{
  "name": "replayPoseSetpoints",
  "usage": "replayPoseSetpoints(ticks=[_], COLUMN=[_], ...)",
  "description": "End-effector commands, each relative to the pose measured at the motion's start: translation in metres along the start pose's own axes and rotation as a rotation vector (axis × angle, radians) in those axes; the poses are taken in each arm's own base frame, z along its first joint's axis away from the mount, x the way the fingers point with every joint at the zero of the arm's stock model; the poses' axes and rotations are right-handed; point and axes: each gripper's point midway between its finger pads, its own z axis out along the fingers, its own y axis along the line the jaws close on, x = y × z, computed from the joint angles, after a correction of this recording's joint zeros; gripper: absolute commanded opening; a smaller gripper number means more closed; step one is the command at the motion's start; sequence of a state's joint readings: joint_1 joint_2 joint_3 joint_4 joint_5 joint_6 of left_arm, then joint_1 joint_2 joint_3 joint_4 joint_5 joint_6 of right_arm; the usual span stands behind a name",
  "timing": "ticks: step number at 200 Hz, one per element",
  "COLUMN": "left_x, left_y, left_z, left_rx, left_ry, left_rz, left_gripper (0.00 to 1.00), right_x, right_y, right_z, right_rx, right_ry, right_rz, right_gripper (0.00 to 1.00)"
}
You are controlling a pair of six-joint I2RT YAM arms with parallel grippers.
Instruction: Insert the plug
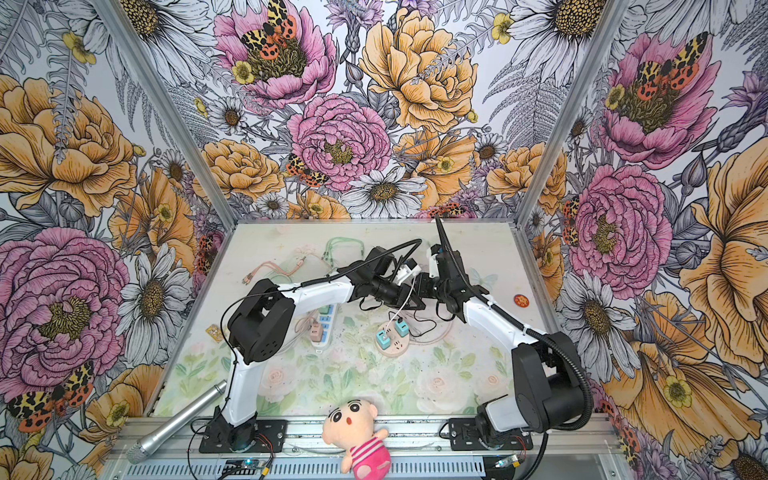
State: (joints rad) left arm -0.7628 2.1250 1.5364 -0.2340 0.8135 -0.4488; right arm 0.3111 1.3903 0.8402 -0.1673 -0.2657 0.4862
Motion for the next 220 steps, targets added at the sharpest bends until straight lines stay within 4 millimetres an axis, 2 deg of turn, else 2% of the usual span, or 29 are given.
replayPoseSetpoints(ticks=[1,25,57,81,116,149,182,220], left_x=[-0.018,-0.022,-0.023,-0.025,-0.028,-0.026,-0.019,-0.012], left_y=[-0.009,-0.003,-0.003,-0.003,-0.014,-0.02,-0.009,-0.01], left_z=[-0.005,-0.011,-0.012,-0.013,-0.012,-0.012,-0.013,-0.008], left_rx=[0.044,0.032,0.033,0.036,0.109,0.13,0.107,0.121], left_ry=[-0.059,-0.073,-0.074,-0.082,-0.083,-0.076,-0.072,-0.048], left_rz=[0.041,0.029,0.028,0.024,0.015,0.017,-0.014,-0.024], left_gripper=[0.24,0.28,0.31,0.33,0.34,0.34,0.34,0.34], right_x=[0.015,0.026,0.046,0.064,0.085,0.088,0.09,0.086], right_y=[0.008,-0.003,-0.005,-0.009,-0.019,-0.017,-0.019,-0.021], right_z=[-0.026,-0.044,-0.055,-0.056,-0.052,-0.055,-0.063,-0.056], right_rx=[-0.029,0.019,0.008,-0.003,0.014,0.0,0.003,0.025], right_ry=[0.01,0.01,0.029,0.054,0.095,0.089,0.051,0.041], right_rz=[-0.026,-0.006,0.011,-0.003,-0.001,-0.003,-0.028,-0.095], right_gripper=[0.36,0.39,0.43,0.44,0.44,0.39,0.44,0.44])
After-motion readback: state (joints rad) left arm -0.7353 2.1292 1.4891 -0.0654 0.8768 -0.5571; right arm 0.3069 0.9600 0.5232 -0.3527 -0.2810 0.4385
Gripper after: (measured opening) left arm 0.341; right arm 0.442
